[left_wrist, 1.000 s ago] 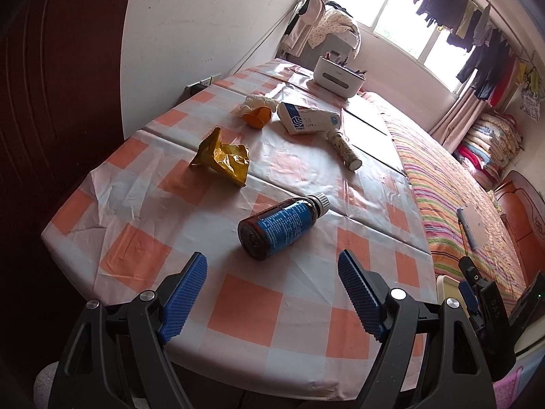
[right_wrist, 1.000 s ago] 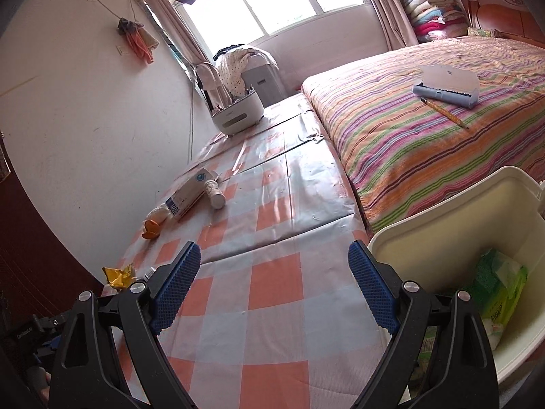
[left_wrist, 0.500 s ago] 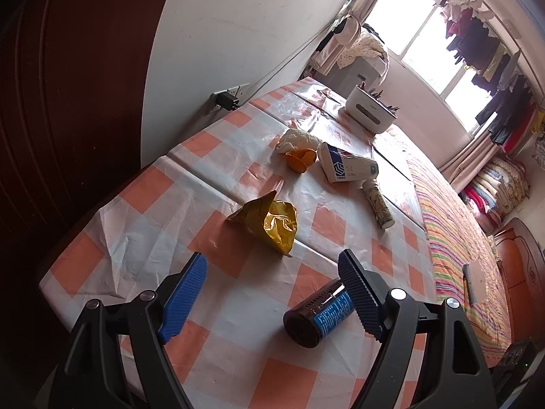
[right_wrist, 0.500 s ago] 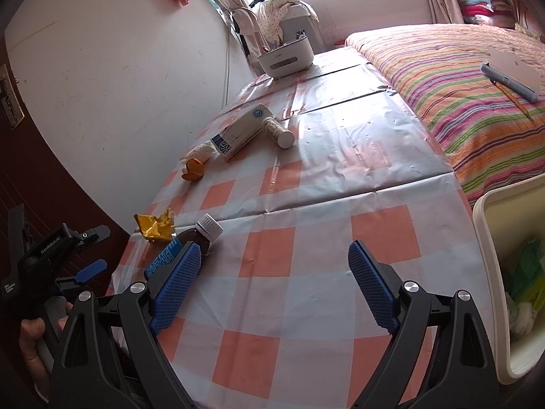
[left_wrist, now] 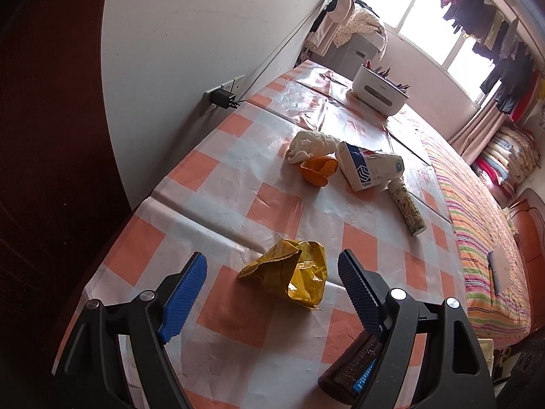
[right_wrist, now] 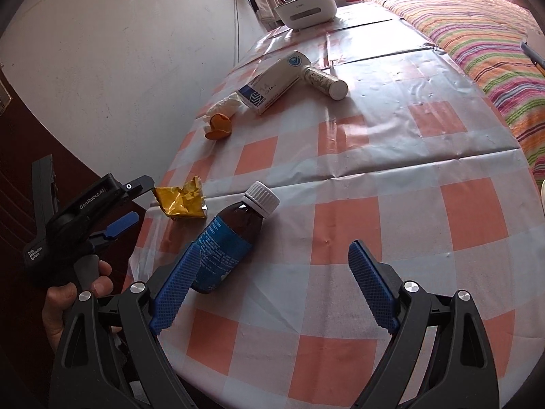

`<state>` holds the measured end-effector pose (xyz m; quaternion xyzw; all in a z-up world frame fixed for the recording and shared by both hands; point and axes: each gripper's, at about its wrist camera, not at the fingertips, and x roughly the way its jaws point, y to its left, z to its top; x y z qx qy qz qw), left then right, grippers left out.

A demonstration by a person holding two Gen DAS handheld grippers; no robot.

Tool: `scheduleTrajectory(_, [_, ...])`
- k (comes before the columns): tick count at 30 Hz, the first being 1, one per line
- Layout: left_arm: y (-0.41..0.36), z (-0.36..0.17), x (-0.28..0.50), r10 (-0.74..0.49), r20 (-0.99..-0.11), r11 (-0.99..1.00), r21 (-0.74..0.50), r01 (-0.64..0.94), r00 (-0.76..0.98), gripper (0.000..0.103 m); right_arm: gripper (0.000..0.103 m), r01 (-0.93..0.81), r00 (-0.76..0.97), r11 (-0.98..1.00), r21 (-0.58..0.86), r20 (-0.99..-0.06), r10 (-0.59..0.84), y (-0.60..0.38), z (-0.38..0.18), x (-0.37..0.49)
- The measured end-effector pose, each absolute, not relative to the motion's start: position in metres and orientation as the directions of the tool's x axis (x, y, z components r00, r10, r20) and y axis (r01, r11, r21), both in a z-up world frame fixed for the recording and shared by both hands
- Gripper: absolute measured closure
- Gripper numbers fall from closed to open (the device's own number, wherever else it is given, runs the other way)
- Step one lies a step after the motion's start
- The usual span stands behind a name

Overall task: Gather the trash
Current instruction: 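Grasp the brown medicine bottle with the right tool while the left tool grasps the yellow wrapper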

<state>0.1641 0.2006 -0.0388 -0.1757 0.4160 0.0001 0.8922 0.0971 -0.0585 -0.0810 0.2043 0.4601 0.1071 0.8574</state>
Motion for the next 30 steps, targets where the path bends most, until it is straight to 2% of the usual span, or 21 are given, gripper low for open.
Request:
scheduleTrajectory(11, [0.2, -0.059, 0.188, -0.16, -0.79, 0.945, -0.296, -0.14, 0.592, 0.026, 0.016, 0.056, 0.49, 0.898, 0.436, -0.796, 0.356, -0.023, -0.09, 0.129])
scheduleTrajectory(20, [0.198, -0.071, 0.202, -0.169, -0.805, 0.954, -0.279, -0.112, 0.569, 0.026, 0.018, 0.048, 0.451, 0.94, 0.338, -0.847, 0.281, 0.005, -0.11, 0.15])
scheduleTrajectory(22, [0.198, -0.073, 0.202, -0.171, -0.804, 0.954, -0.279, -0.107, 0.57, 0.026, 0.025, 0.015, 0.454, 0.948, 0.319, -0.847, 0.277, 0.011, -0.112, 0.15])
scheduleTrajectory(24, [0.196, -0.075, 0.202, -0.173, -0.806, 0.958, -0.272, -0.095, 0.565, 0.026, 0.04, -0.029, 0.458, 0.953, 0.302, -0.843, 0.281, 0.014, -0.113, 0.151])
scheduleTrajectory(27, [0.19, -0.078, 0.201, -0.163, -0.812, 0.965, -0.249, -0.082, 0.56, 0.03, 0.052, -0.082, 0.473, 0.962, 0.262, -0.839, 0.269, 0.017, -0.115, 0.148])
scheduleTrajectory(30, [0.187, -0.078, 0.2, -0.154, -0.81, 0.97, -0.233, -0.069, 0.566, 0.046, 0.055, -0.093, 0.495, 0.962, 0.257, -0.826, 0.269, 0.011, -0.115, 0.144])
